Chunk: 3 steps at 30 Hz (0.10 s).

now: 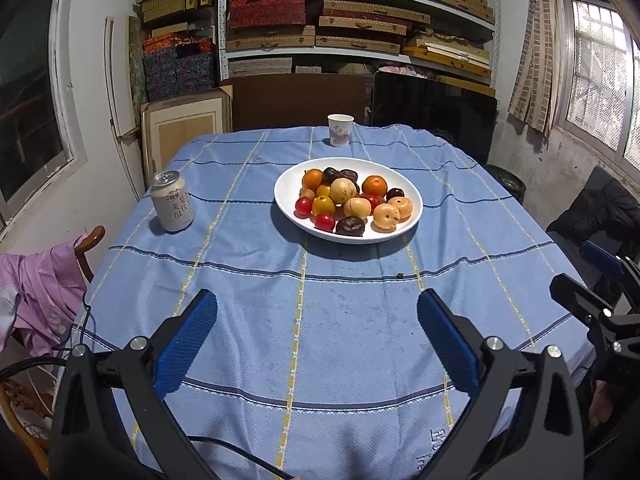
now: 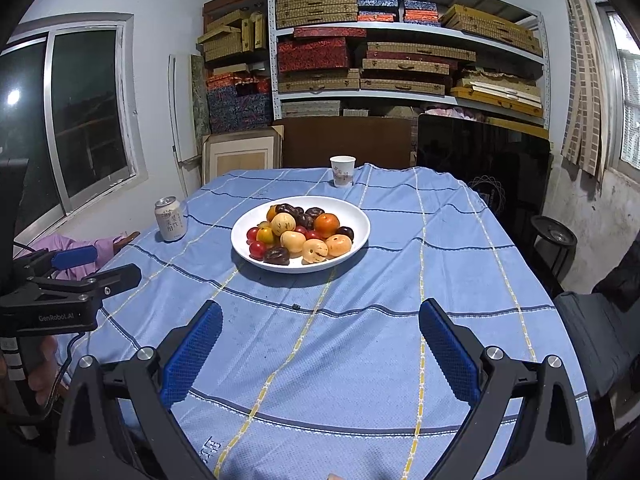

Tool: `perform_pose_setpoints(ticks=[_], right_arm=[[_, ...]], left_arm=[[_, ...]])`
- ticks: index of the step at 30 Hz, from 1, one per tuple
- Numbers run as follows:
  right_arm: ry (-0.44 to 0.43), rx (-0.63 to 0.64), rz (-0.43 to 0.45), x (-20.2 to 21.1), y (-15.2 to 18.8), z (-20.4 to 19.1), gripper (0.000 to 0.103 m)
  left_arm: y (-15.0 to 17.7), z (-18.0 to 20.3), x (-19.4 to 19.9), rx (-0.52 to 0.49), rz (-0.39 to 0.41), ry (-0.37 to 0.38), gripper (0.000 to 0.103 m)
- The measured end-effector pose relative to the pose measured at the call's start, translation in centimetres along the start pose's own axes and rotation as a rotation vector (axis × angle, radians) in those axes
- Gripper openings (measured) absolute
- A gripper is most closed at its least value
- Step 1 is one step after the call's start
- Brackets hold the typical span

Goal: Organize fruits

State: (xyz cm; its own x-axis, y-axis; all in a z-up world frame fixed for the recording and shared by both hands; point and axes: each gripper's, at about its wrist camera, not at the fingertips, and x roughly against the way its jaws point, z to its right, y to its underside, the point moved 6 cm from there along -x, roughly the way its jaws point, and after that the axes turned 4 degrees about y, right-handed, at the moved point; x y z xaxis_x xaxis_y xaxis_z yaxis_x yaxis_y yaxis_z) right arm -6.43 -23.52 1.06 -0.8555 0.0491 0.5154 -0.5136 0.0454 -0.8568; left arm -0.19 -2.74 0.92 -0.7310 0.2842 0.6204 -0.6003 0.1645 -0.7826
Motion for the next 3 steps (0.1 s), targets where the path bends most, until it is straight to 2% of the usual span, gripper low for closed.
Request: perform_pose_setpoints(ticks=[3], right_arm=[[0.001,-0.005,-0.007,-0.18,0.09,0.04,0.099]], left_arm=[[0.08,-0.13,-0.27,0.001,-0.002,-0.010,0.098]])
